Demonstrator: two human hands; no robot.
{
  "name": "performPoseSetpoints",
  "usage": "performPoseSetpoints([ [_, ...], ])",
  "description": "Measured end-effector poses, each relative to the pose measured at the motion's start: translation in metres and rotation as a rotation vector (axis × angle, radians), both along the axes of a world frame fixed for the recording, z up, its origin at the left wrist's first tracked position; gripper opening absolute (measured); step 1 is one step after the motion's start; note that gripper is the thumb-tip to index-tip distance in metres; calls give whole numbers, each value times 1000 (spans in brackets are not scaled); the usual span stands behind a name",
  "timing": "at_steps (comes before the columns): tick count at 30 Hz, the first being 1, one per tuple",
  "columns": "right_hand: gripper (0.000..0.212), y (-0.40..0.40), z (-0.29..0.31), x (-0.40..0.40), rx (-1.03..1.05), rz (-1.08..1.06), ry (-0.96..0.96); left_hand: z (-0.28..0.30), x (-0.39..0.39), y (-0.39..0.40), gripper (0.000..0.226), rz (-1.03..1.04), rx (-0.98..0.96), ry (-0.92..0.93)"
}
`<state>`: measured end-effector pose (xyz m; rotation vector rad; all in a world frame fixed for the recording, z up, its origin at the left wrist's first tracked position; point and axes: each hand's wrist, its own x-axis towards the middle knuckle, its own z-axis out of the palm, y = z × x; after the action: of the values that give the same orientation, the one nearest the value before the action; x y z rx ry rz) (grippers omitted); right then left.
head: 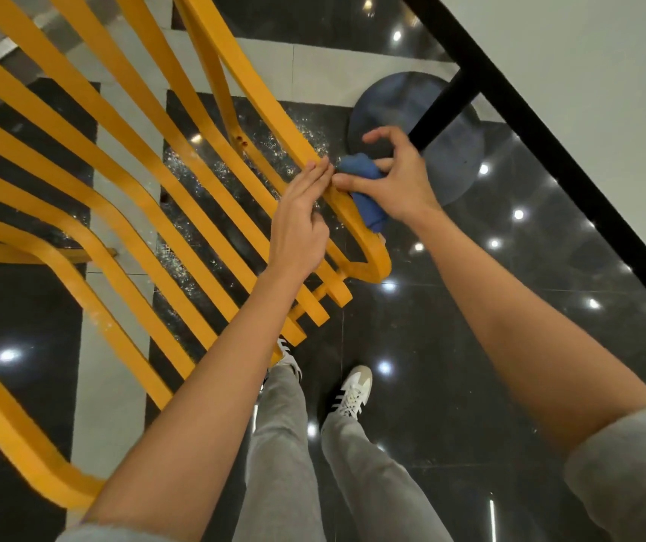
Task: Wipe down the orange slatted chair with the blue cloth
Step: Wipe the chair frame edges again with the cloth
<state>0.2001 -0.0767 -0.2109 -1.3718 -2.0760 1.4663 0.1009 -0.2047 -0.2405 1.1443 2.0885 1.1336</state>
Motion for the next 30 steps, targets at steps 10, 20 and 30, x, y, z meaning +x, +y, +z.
performPoseSetpoints([
  [10,18,-39,49,-18,-513,-209,447,38,-12,-15,61,352,217,-1146],
  [20,39,-42,29,-36,-209,127,181,30,-25,-21,28,662,214,-1348],
  [30,31,17,-20,-30,-69,255,-17,13,-21,51,22,936,310,-709],
])
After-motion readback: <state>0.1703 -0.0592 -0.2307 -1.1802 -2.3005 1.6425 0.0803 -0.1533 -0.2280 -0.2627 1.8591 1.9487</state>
